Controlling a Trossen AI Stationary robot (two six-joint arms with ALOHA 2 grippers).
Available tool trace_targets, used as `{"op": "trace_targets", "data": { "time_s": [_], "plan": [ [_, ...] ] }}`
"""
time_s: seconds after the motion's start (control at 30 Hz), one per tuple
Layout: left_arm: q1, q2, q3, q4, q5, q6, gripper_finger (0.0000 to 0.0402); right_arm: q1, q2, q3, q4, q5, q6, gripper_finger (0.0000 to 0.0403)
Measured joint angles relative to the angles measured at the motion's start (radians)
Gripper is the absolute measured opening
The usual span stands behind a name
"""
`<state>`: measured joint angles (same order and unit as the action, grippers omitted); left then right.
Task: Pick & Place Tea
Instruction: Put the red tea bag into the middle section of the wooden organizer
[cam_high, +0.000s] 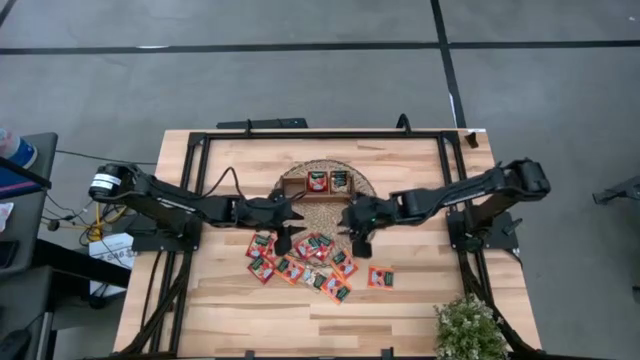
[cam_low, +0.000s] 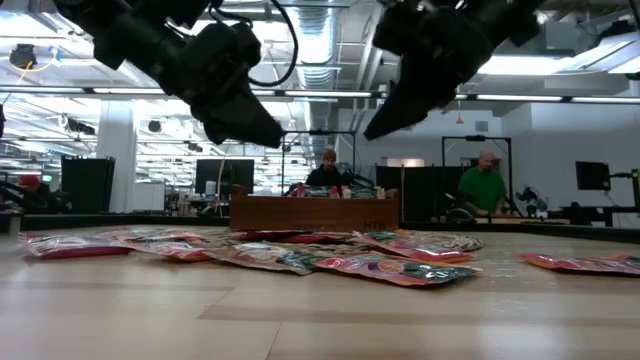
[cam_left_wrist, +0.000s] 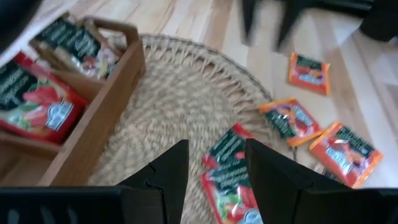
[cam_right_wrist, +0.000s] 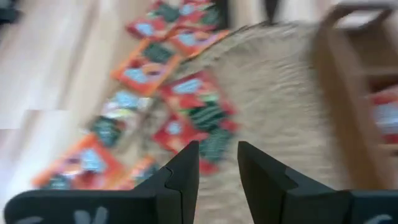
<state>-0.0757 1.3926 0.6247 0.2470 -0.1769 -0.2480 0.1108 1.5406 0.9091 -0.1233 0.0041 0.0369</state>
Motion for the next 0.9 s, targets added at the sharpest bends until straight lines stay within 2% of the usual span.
{"op": "trace_targets", "data": {
  "time_s": [0.13, 0.27, 0.4, 0.5, 0.77, 0.9],
  "plan": [
    [0.000, 0.000, 0.000, -0.044, -0.002, -0.013, 0.0149, -0.014, 0.080, 0.033, -0.002, -0.137, 0.143, 0.0103],
    [0.000, 0.000, 0.000, -0.071, -0.002, -0.031, 0.0149, -0.032, 0.138, 0.073, -0.048, -0.239, 0.157, 0.0103],
    [0.000, -0.004, 0.000, -0.097, -0.003, -0.035, 0.0149, -0.028, 0.195, 0.127, -0.213, -0.190, 0.019, 0.0103],
    [0.000, -0.005, 0.000, -0.104, -0.002, -0.044, 0.0149, -0.011, 0.245, 0.147, -0.231, -0.104, -0.056, 0.0103],
    [-0.001, -0.005, 0.000, -0.116, 0.006, -0.053, 0.0149, -0.007, 0.292, 0.213, -0.238, -0.087, -0.226, 0.0103],
    [-0.001, -0.005, 0.000, -0.118, 0.005, -0.039, 0.0149, -0.017, 0.291, 0.215, -0.258, -0.019, -0.329, 0.0103]
  ]
}}
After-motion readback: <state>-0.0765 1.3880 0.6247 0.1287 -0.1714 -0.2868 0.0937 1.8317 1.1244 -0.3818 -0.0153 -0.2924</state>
